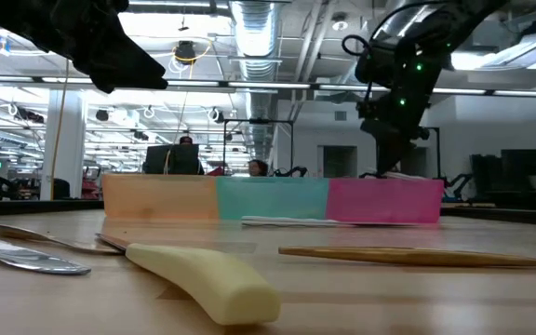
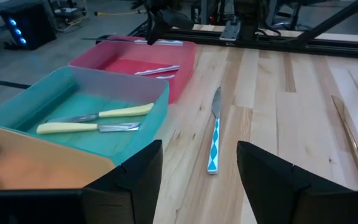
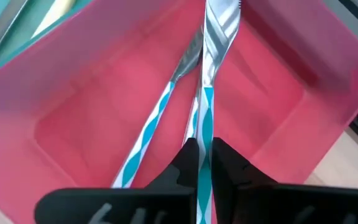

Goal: Sort silverware by color (type)
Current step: Put the blue patterned table knife into the red bin

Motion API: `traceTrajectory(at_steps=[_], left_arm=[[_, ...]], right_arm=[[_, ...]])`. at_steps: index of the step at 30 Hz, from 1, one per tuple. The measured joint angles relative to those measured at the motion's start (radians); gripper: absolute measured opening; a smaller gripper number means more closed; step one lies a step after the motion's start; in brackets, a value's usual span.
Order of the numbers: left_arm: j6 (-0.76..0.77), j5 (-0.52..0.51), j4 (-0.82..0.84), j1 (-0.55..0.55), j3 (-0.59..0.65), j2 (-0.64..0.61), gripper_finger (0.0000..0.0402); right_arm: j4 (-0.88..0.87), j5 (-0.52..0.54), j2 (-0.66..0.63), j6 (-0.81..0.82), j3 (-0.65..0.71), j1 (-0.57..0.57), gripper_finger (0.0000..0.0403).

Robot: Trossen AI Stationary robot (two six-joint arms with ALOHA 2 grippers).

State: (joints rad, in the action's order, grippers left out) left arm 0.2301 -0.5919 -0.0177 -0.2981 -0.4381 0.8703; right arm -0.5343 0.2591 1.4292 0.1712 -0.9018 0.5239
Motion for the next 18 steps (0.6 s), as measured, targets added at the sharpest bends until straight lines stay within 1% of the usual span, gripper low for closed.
traceTrajectory(at_steps=[4,9,12,18], left_arm=[[0.003,0.000,0.000,0.000,0.000,0.000,0.0190],[0.011,-0.001,0.000,0.000,0.000,0.000,0.0190],[0.011,-0.005,0.000,0.000,0.000,0.000,0.0190],[0.010,-0.044,0.000,0.000,0.000,0.000,0.0190]], right_arm=[[0.059,-0.003,0.000,0.001,0.027,0.016,0.0033],[0.116,-0.045,0.000,0.004,0.064,0.037,0.0034],[0.147,-0.050,0.000,0.004,0.082,0.036,0.0034],[0.202,-0.051,0.000,0.020,0.091,0.036,0.0035]])
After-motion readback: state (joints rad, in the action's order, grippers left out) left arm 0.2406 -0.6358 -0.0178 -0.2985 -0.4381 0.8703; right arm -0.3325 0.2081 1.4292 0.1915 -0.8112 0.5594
